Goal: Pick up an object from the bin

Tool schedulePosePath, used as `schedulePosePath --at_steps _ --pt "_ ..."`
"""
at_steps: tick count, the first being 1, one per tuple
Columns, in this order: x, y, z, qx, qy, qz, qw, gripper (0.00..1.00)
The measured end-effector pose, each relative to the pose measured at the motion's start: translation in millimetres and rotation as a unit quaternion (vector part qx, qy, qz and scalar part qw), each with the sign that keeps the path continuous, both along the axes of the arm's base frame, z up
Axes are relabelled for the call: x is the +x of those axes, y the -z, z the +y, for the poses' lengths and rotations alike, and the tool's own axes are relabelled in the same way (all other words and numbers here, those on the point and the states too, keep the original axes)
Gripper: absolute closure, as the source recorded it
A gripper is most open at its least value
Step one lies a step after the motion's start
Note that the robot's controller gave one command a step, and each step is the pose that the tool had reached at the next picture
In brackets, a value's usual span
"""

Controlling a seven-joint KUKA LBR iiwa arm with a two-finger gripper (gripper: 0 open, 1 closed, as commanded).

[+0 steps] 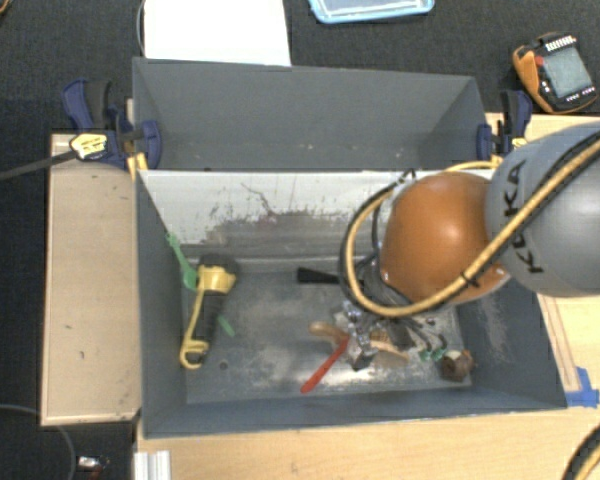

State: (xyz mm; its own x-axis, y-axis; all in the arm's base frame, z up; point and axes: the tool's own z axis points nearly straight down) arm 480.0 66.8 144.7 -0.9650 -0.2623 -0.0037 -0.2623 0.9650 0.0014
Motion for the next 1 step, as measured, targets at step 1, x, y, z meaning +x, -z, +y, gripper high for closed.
schedulePosePath --at_steps 1 --pt "1.1 -15.1 0.1 0.0 0.001 -0.0023 1.0 1.0"
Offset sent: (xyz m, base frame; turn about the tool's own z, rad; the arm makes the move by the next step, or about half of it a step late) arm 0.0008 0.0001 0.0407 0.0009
